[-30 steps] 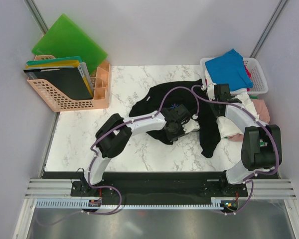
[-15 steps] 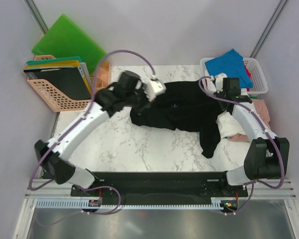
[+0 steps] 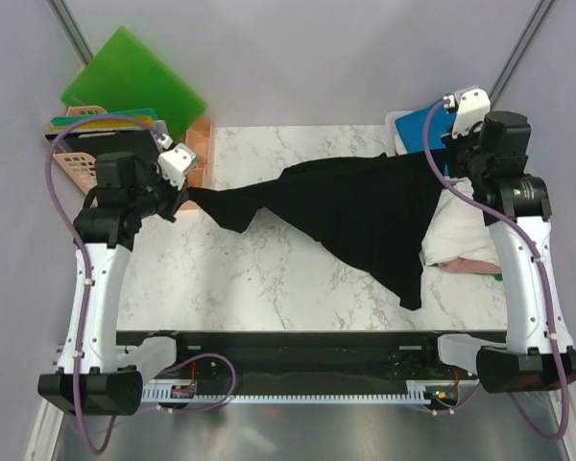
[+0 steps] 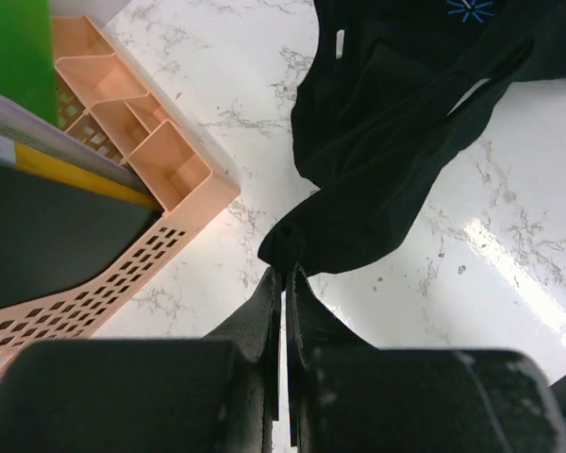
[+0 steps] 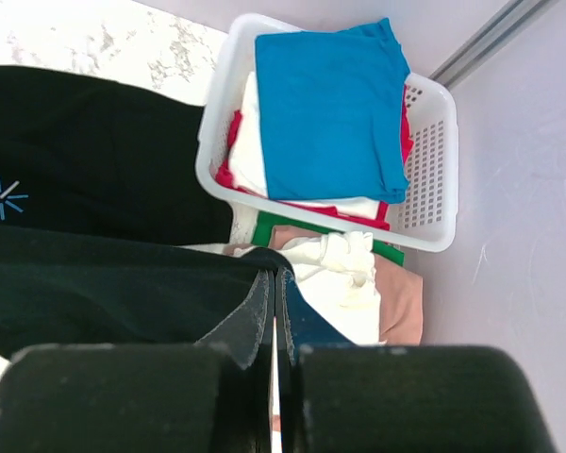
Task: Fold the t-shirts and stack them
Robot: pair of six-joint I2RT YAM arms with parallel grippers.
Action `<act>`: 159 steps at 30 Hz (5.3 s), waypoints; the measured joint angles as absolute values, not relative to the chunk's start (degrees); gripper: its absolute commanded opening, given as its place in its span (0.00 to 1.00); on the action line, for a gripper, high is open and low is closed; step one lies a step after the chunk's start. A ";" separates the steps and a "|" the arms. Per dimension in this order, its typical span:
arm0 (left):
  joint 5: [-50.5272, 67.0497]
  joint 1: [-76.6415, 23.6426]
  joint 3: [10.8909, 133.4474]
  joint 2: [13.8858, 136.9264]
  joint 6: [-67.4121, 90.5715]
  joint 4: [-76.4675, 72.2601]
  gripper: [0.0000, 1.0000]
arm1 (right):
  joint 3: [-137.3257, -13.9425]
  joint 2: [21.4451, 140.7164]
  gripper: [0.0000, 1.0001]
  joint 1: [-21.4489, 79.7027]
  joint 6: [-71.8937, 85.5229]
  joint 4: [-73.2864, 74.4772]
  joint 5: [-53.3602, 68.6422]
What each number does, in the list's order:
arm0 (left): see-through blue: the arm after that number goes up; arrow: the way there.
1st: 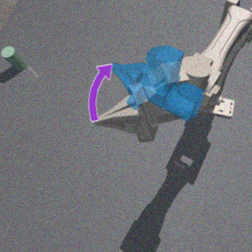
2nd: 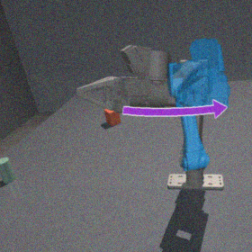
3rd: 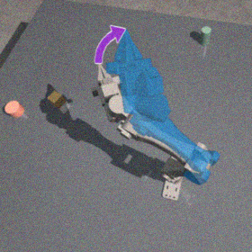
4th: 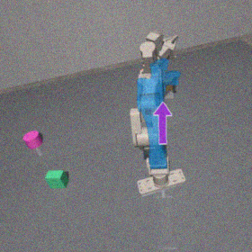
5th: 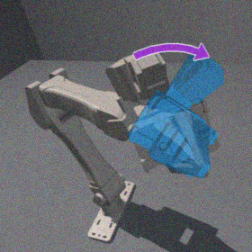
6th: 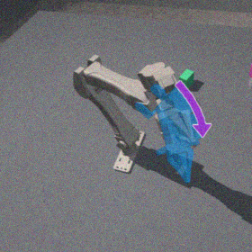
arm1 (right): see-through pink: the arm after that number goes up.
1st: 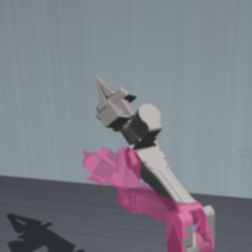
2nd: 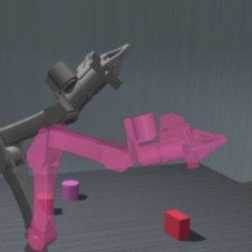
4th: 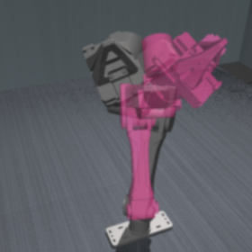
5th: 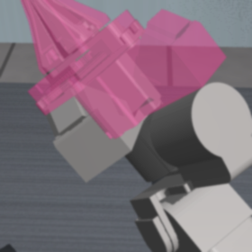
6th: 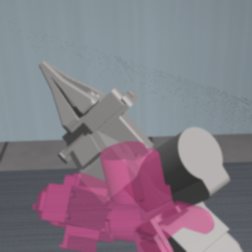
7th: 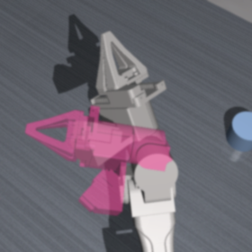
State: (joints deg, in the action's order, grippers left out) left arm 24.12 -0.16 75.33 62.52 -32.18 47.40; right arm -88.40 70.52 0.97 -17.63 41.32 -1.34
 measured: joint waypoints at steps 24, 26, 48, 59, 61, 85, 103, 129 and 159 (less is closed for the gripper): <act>32.36 3.44 113.27 49.71 -29.82 57.78 0.02 | -128.66 53.82 0.00 -0.80 -17.65 56.60 -0.64; 32.29 3.46 115.18 48.62 -29.63 57.78 0.02 | -128.33 53.17 0.00 -0.93 -17.96 56.60 -1.43; 25.61 3.42 125.23 59.00 -25.30 63.99 0.02 | -116.33 57.89 0.00 -0.71 -16.49 53.41 -10.46; 22.22 3.40 123.28 65.84 -23.57 64.27 0.02 | -108.12 71.79 0.00 -0.21 -12.32 52.21 -7.35; 22.24 3.40 123.52 64.58 -23.24 64.47 0.02 | -111.18 71.48 0.00 -0.21 -12.23 54.28 -7.35; 15.86 3.79 131.09 54.54 -21.30 60.23 0.02 | -116.40 53.12 0.00 2.50 -18.87 50.24 -21.96; 33.63 1.85 93.36 66.26 -19.11 50.22 0.02 | -88.77 75.90 0.00 3.09 -17.30 39.11 -12.16; 31.99 -17.30 73.36 65.01 -20.03 46.06 0.63 | -95.70 102.02 0.86 6.96 -14.59 26.57 -17.76; 25.08 -74.04 92.29 99.33 -22.81 42.30 1.00 | -66.50 80.27 0.90 2.42 -18.65 20.69 -26.87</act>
